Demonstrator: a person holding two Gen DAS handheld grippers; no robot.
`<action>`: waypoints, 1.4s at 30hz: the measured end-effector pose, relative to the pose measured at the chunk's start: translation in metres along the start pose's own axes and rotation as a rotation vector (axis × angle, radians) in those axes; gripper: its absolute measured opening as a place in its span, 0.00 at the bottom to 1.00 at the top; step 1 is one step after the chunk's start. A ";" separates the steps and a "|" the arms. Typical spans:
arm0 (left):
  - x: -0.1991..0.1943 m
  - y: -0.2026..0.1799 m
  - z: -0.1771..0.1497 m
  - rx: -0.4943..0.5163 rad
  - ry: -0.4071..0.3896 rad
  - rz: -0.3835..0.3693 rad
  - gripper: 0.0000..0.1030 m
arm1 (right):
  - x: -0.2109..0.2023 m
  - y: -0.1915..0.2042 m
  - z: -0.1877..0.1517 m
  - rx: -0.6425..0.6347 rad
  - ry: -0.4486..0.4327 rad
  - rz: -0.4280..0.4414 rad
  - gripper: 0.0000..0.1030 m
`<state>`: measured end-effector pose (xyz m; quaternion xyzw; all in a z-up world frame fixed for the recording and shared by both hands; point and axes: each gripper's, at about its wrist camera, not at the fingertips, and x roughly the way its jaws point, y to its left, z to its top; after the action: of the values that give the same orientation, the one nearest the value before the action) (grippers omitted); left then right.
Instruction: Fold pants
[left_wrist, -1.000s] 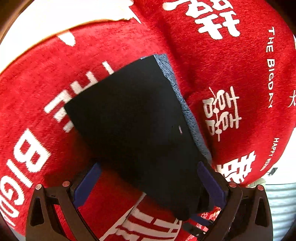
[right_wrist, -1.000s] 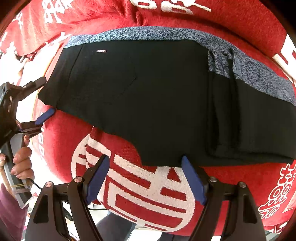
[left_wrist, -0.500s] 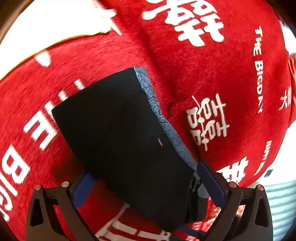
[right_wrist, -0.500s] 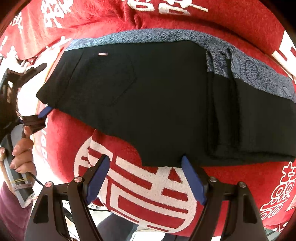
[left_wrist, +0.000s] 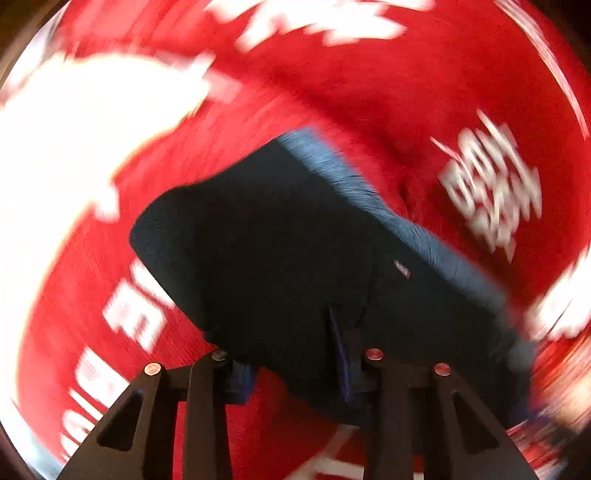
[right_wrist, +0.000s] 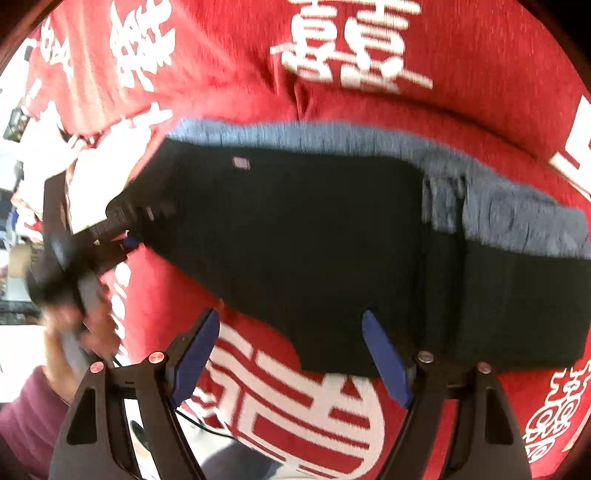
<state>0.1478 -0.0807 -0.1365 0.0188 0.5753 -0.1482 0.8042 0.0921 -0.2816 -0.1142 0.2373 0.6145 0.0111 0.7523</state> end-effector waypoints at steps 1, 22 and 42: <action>-0.004 -0.018 -0.006 0.123 -0.040 0.070 0.33 | -0.004 0.000 0.010 0.007 -0.003 0.020 0.80; 0.001 -0.066 -0.035 0.479 -0.111 0.310 0.33 | 0.139 0.204 0.137 -0.452 0.554 0.021 0.46; -0.120 -0.274 -0.057 0.717 -0.228 -0.056 0.33 | -0.103 -0.078 0.042 0.036 -0.068 0.533 0.21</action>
<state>-0.0108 -0.3048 -0.0060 0.2669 0.3941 -0.3631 0.8010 0.0839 -0.3972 -0.0428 0.4042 0.5049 0.1898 0.7387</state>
